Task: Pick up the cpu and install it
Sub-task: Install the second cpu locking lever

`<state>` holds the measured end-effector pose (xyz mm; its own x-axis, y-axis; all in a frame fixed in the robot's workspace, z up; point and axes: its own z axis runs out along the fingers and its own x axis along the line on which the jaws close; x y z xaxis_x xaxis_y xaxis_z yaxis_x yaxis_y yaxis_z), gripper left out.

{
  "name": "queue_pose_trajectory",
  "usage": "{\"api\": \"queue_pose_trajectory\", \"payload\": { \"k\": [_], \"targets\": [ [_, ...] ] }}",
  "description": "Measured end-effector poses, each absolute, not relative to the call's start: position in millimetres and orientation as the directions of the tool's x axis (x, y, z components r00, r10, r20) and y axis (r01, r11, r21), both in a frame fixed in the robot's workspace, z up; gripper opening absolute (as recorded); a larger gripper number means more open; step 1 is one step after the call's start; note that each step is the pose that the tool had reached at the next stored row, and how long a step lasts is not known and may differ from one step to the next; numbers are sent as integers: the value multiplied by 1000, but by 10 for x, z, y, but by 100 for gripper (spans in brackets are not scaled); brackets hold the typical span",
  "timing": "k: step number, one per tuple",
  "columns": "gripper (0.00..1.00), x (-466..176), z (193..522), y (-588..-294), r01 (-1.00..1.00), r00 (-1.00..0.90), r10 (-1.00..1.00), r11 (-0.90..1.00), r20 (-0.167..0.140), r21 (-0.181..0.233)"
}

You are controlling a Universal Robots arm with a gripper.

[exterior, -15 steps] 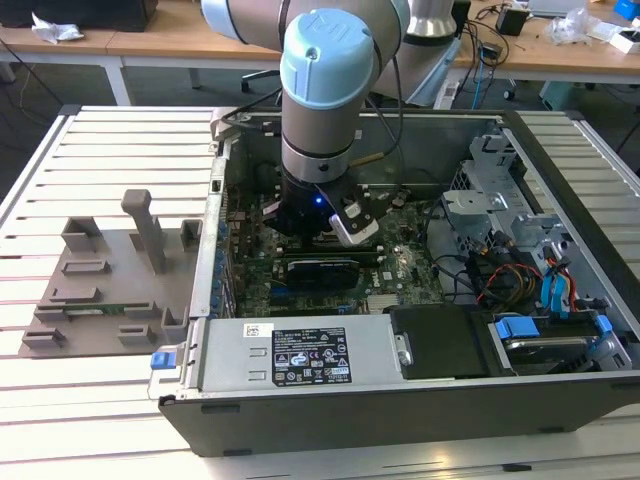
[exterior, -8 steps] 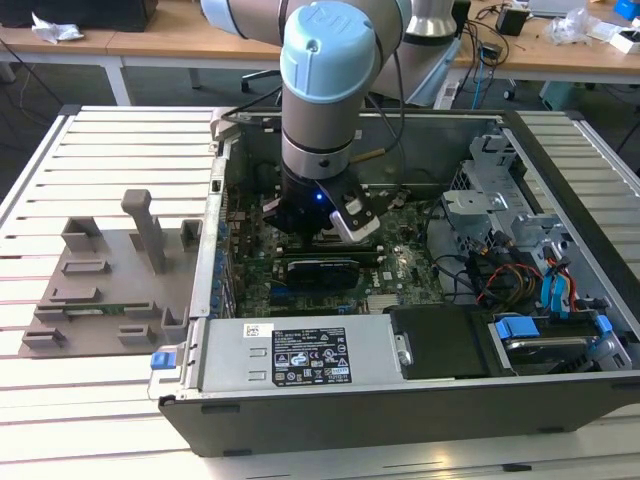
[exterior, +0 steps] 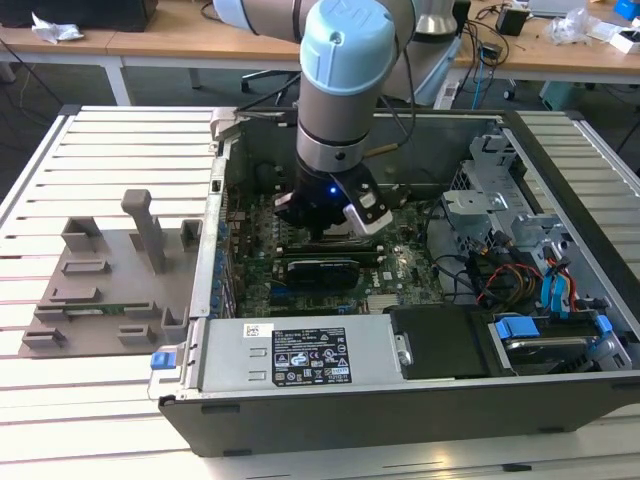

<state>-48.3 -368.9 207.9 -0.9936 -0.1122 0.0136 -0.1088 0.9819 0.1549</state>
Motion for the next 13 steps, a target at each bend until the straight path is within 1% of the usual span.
{"api": "queue_pose_trajectory", "payload": {
  "k": [2,13],
  "targets": [
    [11,-376,2079,-3647,-108,-993,-112,983,22,150],
    [11,-64,2079,-3492,-104,-993,-111,987,48,126]
  ]
}}
